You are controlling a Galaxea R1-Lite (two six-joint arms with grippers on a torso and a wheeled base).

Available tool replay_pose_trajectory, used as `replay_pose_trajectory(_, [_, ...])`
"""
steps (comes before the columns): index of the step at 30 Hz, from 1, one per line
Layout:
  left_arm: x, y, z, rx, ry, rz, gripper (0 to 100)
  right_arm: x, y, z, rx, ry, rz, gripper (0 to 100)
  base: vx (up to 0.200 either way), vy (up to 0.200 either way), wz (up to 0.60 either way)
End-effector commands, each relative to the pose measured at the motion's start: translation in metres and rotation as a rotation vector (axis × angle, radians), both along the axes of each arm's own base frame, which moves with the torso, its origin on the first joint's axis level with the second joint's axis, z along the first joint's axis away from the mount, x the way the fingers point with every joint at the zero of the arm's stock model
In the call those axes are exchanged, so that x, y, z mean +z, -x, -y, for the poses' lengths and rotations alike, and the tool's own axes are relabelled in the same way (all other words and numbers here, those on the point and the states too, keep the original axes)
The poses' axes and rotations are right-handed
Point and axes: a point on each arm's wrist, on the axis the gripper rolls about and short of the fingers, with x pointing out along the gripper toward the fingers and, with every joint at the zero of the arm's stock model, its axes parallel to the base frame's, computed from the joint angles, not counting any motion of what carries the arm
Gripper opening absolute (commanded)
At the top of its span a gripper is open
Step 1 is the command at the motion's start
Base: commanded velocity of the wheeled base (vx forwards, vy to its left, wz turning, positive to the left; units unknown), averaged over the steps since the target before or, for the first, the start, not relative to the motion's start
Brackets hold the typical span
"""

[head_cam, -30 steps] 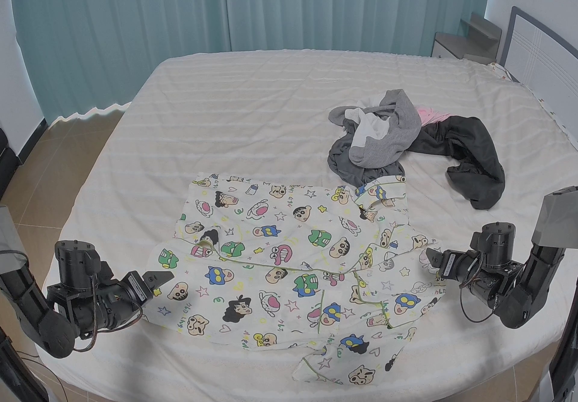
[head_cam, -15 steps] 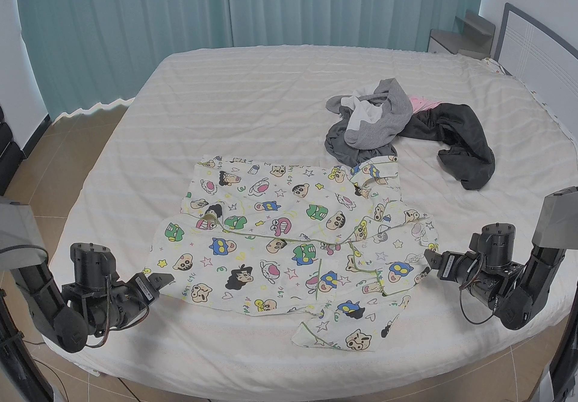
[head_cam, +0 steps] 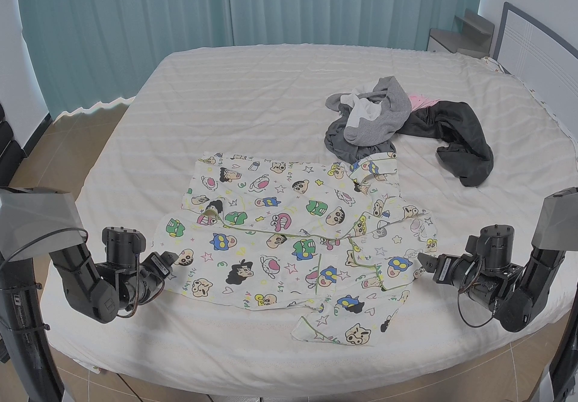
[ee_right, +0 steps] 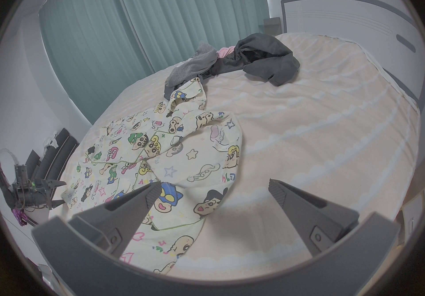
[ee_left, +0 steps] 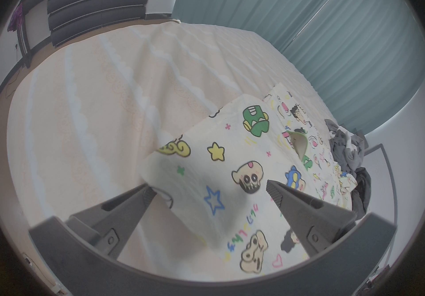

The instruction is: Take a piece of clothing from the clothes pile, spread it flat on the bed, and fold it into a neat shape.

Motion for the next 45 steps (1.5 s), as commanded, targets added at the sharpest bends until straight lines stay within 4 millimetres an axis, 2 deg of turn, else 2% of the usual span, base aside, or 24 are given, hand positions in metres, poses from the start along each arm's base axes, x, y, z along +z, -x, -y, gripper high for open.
replay_pose_trajectory(1, [-0.018,-0.017,-0.001,0.029,-0.017,-0.018,100,0.000,0.001,-0.004,0.011,-0.016,-0.001,100,0.000,0.000,0.00])
replay_pose_trajectory(8, [-0.020,-0.022,-0.002,0.047,-0.029,-0.010,100,-0.002,0.007,-0.008,0.047,-0.065,-0.026,100,0.000,0.000,0.00])
replay_pose_trajectory(9, [-0.021,-0.020,-0.002,0.052,-0.035,-0.019,0,-0.003,0.008,-0.010,0.062,-0.099,-0.036,100,0.000,0.000,0.00])
replay_pose_trajectory(11, [-0.021,-0.018,-0.002,0.052,-0.037,-0.022,0,-0.002,0.009,-0.010,0.079,-0.136,-0.048,100,0.000,0.000,0.00])
replay_pose_trajectory(18, [-0.017,-0.016,-0.007,0.068,-0.039,-0.016,0,-0.013,0.038,-0.017,0.146,-0.257,-0.191,100,0.000,0.000,0.00])
replay_pose_trajectory(20, [-0.005,-0.015,-0.009,0.080,-0.040,0.020,0,-0.012,0.045,-0.021,0.180,-0.350,-0.239,100,0.000,0.000,0.00])
replay_pose_trajectory(24, [0.016,-0.010,-0.010,0.093,-0.038,0.072,0,-0.014,0.055,-0.027,0.270,-0.400,-0.301,100,0.000,0.000,0.00])
replay_pose_trajectory(29, [0.034,0.000,-0.010,0.090,-0.034,0.110,0,-0.014,0.049,-0.034,0.326,-0.412,-0.296,100,0.000,0.000,0.00])
replay_pose_trajectory(30, [0.038,0.001,-0.010,0.091,-0.033,0.124,0,-0.010,0.040,-0.038,0.333,-0.419,-0.262,100,0.000,0.000,0.00])
replay_pose_trajectory(33, [0.042,0.000,-0.010,0.092,-0.033,0.137,0,-0.010,0.029,-0.043,0.333,-0.411,-0.282,100,0.000,0.000,0.00])
replay_pose_trajectory(45, [0.045,-0.002,-0.010,0.091,-0.031,0.151,0,-0.019,0.038,-0.082,0.457,-0.308,-0.441,100,0.000,0.000,0.00])
